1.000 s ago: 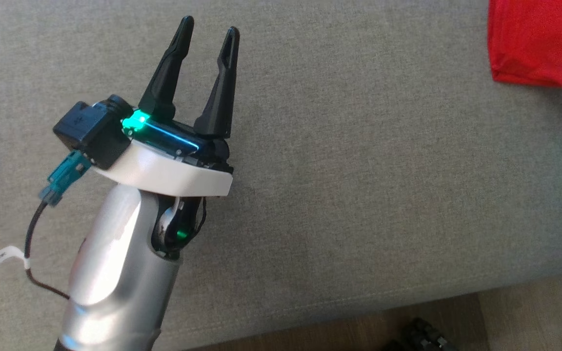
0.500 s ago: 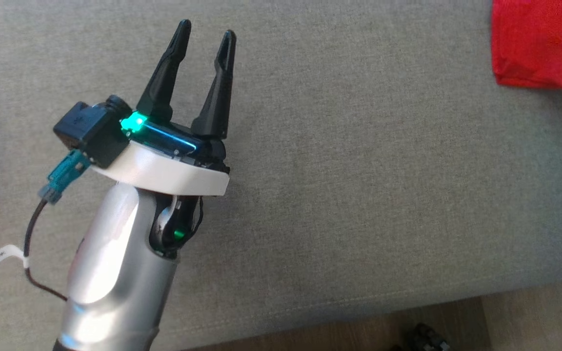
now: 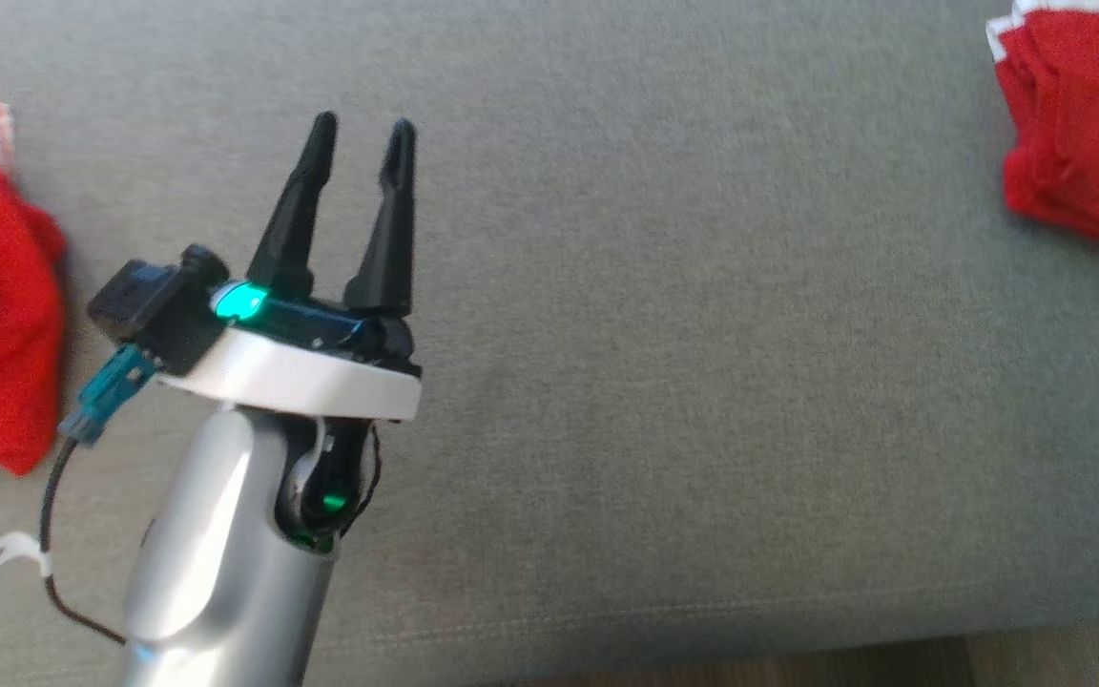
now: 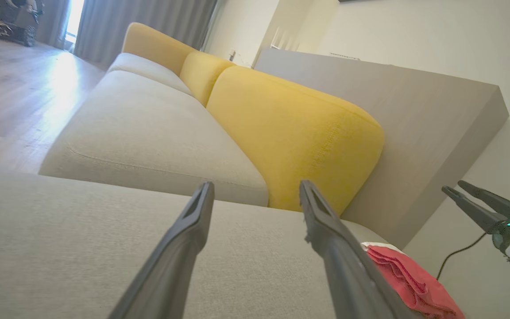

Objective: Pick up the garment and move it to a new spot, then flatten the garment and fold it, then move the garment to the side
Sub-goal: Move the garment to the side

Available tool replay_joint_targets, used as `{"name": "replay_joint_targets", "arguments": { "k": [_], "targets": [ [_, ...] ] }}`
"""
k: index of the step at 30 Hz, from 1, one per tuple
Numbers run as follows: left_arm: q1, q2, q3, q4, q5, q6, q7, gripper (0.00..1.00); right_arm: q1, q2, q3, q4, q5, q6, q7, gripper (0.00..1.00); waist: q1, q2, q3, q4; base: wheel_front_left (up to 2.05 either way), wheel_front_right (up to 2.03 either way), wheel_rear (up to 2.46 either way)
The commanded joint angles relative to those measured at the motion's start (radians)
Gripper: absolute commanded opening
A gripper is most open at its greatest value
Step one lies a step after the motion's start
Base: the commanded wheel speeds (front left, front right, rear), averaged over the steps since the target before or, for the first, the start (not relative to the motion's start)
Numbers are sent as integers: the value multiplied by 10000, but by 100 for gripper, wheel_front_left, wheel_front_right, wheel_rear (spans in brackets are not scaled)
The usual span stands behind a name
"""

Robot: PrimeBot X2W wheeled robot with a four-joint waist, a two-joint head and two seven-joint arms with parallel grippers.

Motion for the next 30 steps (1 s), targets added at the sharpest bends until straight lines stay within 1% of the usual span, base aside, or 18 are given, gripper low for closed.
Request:
{"name": "replay_joint_targets", "arguments": {
  "k": [1,7,14,22,27,28,30],
  "targets": [
    [-54,104,414,-372,-29,45,-51,100,-145,-53,166,-442,85,-7,-35,100,0,0,-348,263,0,0,0],
    [428,104,793,-355,-62,223,-51,100,416,656,553,-1121,435,-7,-310,100,0,0,-1098,726,0,0,0],
    [1090,104,1076,-264,-10,376,-51,100,1854,1605,749,-1669,657,-7,-689,100,0,0,-1862,1271,0,0,0],
    [1907,104,1257,-139,143,495,-51,100,3476,2504,619,-1819,778,-7,-1353,100,0,0,-2355,1613,0,0,0],
    [2341,104,1072,92,365,419,-51,100,4412,3069,132,-1909,822,-7,-1894,100,0,0,-2490,1752,0,0,0],
    [2513,104,1024,143,388,423,-51,100,4797,3208,39,-1878,764,-7,-2151,100,0,0,-2608,1755,0,0,0],
    [2669,104,1007,168,407,444,-51,100,5143,3334,-89,-1797,713,-7,-2338,100,0,0,-2735,1750,0,0,0]
  ]
}}
